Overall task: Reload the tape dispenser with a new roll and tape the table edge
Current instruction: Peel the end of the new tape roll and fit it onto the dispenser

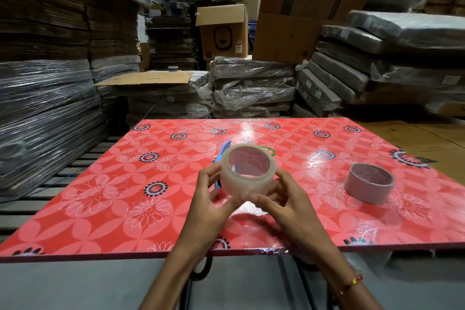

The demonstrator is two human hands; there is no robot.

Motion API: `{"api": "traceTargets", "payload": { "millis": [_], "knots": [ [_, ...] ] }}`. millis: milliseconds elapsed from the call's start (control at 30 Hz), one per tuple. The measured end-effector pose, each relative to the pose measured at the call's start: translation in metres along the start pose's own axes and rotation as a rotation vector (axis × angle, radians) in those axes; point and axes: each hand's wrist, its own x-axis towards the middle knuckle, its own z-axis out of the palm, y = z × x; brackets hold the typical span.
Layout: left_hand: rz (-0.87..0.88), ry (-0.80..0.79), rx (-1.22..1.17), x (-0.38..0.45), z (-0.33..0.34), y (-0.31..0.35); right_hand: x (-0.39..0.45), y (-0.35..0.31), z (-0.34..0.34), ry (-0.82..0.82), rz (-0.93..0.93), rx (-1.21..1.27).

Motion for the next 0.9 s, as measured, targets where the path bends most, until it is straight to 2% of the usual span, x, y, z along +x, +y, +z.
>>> {"api": "traceTargets", "payload": {
  "millis": [100, 267, 367, 533, 633, 900],
  "knots": [
    [0.035, 0.006, 0.090, -0.0004, -0.0002, -0.0022, -0.0010, -0.0010, 0.0023, 0.067, 0.054, 0.011],
    [0.090, 0.125, 0.042, -0.0020, 0.0011, 0.0014, -0.0030, -0.0041, 0.0036, 0.090, 0.052, -0.063],
    [0.075, 0.221, 0.086, -0.0020, -0.0001, 0.0008, -0.0045, -0.0035, 0.0025, 0.049, 0.032, -0.072],
    [-0.047, 0.334, 0.015, 0.0009, -0.0042, -0.0025, -0.0077, -0.0065, 0.0031, -0.073, -0.032, 0.046],
    [-0.046, 0.336, 0.072, 0.0017, -0.0031, -0.0068, -0.0077, -0.0071, 0.0020, -0.116, -0.095, 0.044],
    [-0.156, 0.232, -0.065, 0.0037, -0.0016, 0.0011, -0.0062, -0.0067, 0.0020, -0.090, -0.095, -0.061]
  ]
}}
